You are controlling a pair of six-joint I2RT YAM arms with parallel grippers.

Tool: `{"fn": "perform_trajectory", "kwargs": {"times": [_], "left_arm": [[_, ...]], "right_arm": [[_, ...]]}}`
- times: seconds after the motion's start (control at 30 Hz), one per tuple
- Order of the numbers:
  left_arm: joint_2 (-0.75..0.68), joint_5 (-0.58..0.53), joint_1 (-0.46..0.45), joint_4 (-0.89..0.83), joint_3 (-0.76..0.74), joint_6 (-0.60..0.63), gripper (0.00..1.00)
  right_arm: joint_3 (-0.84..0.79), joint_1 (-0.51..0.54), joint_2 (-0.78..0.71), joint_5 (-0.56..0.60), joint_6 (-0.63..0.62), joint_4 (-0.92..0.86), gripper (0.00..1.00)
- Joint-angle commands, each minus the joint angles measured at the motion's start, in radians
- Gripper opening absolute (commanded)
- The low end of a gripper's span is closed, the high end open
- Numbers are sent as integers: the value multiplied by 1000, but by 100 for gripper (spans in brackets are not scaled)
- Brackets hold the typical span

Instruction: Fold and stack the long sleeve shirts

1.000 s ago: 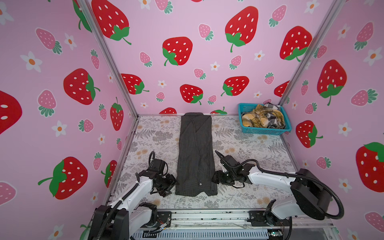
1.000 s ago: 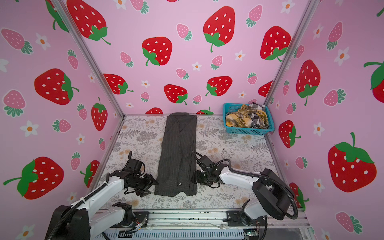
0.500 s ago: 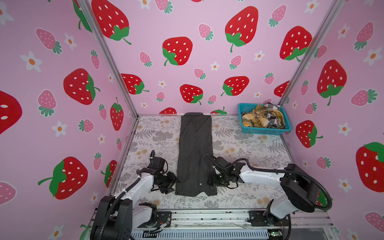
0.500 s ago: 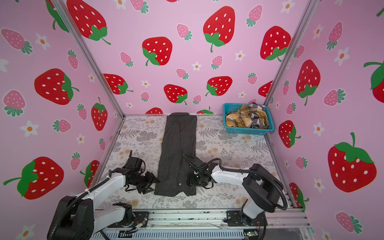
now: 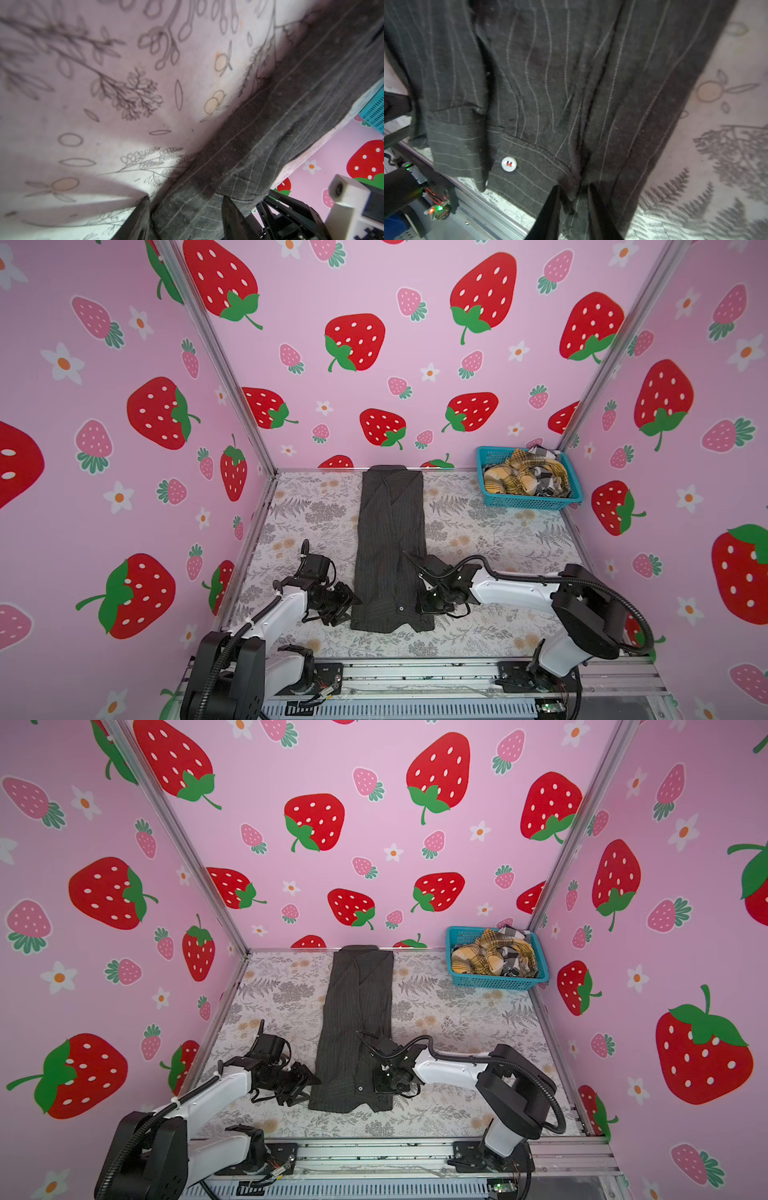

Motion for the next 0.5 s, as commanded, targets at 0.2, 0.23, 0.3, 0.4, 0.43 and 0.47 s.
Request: {"fn": "perform_trajectory", "kwargs": {"times": [0.2, 0.23, 0.3, 0.4, 0.43, 0.47], "left_arm": [[28, -64, 6, -2, -10, 19, 55], [26, -64, 6, -2, -10, 19, 55], [26, -64, 6, -2, -9, 20, 55], [29, -64, 4, -2, -10, 21, 54], [29, -63, 4, -2, -10, 20, 54], [29, -62, 5, -2, -10, 20, 54]], "right_arm": [[14, 6, -56, 4, 19, -2, 0], [14, 7, -75, 10, 23, -2, 0], [5, 8, -112, 23, 30, -27, 0], [-4, 8, -146, 45, 35, -63, 0], [-15, 8, -156, 45, 40, -64, 0], [-32, 8, -165, 41, 47, -55, 0]]}}
